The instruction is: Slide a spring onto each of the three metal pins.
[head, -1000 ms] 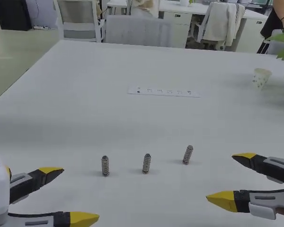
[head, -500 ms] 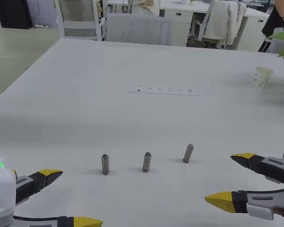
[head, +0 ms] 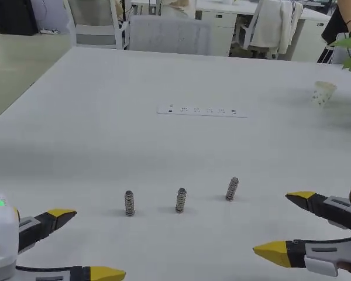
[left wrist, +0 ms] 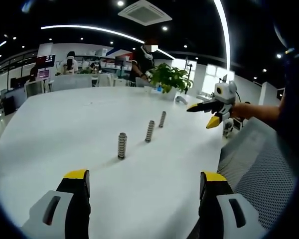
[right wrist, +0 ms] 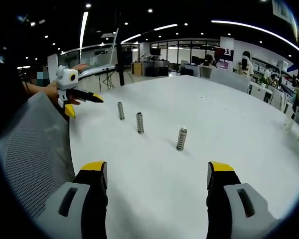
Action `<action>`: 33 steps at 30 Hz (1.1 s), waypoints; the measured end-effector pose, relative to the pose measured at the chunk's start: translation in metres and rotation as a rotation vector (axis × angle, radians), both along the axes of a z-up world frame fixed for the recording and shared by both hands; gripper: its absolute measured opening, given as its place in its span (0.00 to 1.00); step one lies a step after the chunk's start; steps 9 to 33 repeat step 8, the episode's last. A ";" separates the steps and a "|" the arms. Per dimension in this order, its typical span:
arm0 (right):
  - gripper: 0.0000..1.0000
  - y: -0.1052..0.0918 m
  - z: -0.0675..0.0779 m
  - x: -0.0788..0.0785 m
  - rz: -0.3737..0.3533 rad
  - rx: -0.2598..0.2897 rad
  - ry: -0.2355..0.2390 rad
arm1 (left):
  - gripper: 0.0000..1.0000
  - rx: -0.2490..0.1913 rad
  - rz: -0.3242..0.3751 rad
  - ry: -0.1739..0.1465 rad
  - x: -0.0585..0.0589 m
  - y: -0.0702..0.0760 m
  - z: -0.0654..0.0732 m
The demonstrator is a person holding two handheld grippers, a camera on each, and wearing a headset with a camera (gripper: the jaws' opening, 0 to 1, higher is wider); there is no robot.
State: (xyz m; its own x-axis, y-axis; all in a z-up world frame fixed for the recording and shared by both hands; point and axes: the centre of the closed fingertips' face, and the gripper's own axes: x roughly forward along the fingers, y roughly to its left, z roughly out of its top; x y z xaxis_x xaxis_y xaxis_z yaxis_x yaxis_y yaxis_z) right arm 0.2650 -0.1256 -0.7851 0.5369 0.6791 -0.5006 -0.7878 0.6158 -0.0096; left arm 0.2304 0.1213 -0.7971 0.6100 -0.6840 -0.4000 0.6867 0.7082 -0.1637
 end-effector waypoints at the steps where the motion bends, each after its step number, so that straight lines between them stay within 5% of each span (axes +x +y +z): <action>1: 0.83 0.000 0.000 0.000 -0.001 0.002 0.000 | 0.88 0.001 0.000 -0.001 0.000 0.000 0.000; 33: 0.82 -0.001 0.001 0.001 -0.014 0.010 0.006 | 0.87 0.003 -0.002 0.001 0.000 0.000 0.000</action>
